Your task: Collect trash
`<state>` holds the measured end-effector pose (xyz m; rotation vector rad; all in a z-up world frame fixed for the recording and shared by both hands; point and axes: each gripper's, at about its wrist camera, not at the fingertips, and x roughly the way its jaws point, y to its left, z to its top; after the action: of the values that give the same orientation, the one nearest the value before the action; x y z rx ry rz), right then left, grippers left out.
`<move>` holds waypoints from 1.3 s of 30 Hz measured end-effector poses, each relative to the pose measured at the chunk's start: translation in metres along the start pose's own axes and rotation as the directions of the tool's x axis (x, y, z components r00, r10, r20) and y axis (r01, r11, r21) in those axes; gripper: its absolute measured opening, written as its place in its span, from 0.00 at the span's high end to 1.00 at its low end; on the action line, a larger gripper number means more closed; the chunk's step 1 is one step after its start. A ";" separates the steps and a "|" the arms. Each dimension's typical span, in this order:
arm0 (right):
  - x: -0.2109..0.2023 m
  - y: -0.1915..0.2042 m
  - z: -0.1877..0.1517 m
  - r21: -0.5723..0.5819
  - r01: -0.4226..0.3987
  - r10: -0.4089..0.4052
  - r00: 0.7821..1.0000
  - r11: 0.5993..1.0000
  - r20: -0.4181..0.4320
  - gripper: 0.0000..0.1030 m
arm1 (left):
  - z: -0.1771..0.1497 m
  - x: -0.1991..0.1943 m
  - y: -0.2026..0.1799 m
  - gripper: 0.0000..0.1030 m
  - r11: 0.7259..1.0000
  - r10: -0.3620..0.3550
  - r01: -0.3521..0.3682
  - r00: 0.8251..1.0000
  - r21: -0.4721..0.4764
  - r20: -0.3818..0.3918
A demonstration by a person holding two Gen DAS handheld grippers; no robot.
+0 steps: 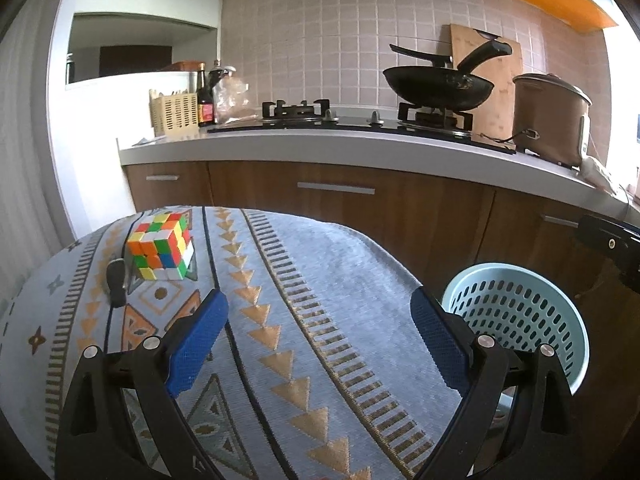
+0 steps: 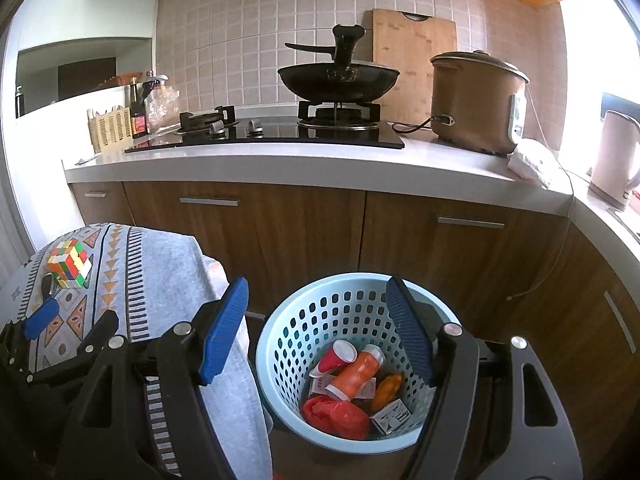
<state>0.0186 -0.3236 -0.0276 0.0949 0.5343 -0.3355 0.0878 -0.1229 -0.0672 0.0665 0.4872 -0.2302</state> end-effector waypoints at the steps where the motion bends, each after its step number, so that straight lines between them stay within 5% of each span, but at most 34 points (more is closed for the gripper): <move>1: 0.000 0.000 0.001 -0.001 0.003 -0.003 1.000 1.000 0.002 0.35 | 0.000 0.000 0.000 0.13 1.000 0.002 -0.002 1.000 0.000 -0.001; 39: -0.001 -0.004 -0.012 0.008 0.064 -0.064 0.998 0.998 0.009 0.35 | -0.003 -0.005 -0.004 0.13 0.998 0.054 -0.054 0.998 0.025 0.027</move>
<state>0.0107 -0.3247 -0.0373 0.0841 0.5274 -0.4005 0.0809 -0.1254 -0.0671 0.1016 0.4556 -0.1841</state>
